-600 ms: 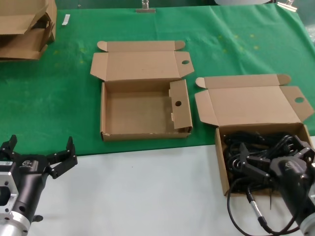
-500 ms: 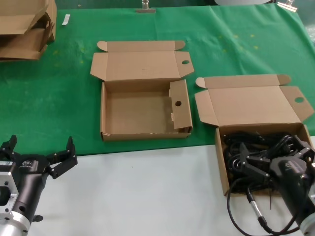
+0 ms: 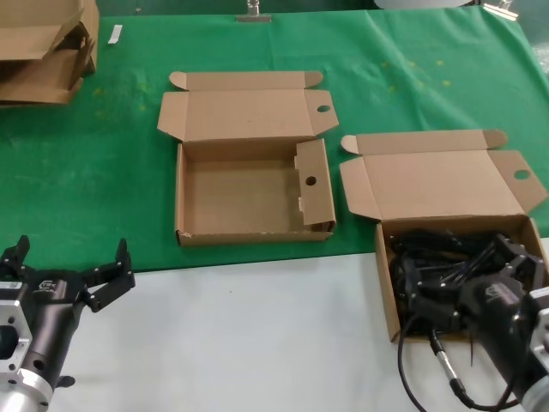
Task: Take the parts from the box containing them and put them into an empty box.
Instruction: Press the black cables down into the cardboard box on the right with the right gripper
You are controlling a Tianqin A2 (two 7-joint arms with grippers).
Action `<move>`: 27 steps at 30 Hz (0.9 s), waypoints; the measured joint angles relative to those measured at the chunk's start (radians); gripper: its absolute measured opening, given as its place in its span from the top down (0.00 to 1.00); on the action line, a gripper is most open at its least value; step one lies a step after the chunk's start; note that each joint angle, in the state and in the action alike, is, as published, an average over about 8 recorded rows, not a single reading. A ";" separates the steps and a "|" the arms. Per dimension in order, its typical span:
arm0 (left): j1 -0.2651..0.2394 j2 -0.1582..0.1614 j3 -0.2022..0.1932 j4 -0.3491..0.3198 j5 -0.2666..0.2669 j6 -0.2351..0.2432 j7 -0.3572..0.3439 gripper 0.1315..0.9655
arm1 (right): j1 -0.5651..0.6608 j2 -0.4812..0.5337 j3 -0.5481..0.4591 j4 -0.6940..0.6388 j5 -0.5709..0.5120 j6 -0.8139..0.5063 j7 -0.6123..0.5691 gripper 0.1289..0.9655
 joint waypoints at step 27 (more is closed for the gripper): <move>0.000 0.000 0.000 0.000 0.000 0.000 0.000 0.00 | 0.407 0.463 -0.067 -0.375 -0.025 -0.836 -0.676 0.00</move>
